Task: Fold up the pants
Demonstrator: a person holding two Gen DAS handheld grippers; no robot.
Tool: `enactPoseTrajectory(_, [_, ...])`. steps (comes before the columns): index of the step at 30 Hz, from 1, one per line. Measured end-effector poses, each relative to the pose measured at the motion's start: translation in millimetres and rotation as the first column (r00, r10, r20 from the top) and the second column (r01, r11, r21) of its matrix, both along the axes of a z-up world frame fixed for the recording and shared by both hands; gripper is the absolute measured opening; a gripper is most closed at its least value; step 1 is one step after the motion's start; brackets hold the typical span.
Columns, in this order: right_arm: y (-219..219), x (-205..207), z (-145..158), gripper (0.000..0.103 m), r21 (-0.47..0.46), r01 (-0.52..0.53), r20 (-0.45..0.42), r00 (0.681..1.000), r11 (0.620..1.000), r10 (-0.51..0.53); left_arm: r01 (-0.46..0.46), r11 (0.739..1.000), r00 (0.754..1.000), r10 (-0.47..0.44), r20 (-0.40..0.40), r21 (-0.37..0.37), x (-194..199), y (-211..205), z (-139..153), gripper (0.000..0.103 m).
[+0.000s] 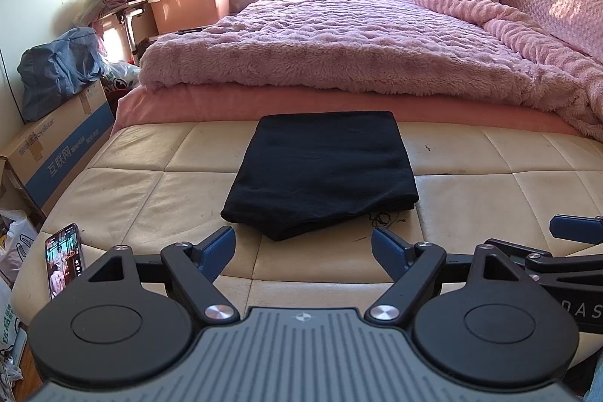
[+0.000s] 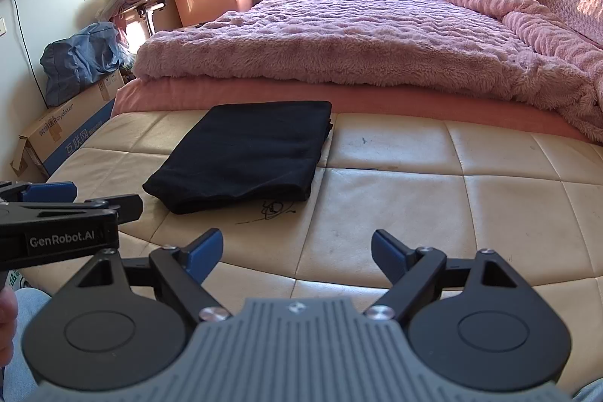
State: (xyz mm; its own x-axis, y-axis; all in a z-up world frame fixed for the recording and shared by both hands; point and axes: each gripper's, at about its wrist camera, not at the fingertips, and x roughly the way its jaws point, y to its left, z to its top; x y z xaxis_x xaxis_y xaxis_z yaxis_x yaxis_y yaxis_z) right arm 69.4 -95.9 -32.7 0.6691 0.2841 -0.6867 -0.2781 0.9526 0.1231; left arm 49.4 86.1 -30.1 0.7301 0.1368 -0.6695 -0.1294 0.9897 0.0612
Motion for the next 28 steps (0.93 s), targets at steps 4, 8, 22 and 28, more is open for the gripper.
enactPoseTrajectory(4, [0.1,-0.5,0.3,0.082,0.000,0.000,0.000,1.000,1.000,0.000,-0.001,1.000,1.000,0.001,0.003,0.000,-1.1,-1.7,0.9,0.096])
enactPoseTrajectory(8, [0.5,-1.1,0.7,0.082,0.000,0.000,-0.003,1.000,1.000,0.000,-0.001,1.000,1.000,0.001,0.010,0.011,-2.0,-4.7,1.2,0.093])
enactPoseTrajectory(22, [0.9,-1.2,0.5,0.082,0.001,0.001,-0.006,1.000,1.000,-0.001,-0.016,1.000,1.000,0.016,0.010,-0.015,-0.7,-0.3,1.2,0.093])
enactPoseTrajectory(28, [1.1,0.1,-0.4,0.082,0.000,0.001,-0.013,1.000,1.000,-0.001,-0.008,1.000,1.000,0.008,0.010,-0.021,0.0,-0.5,0.3,0.093])
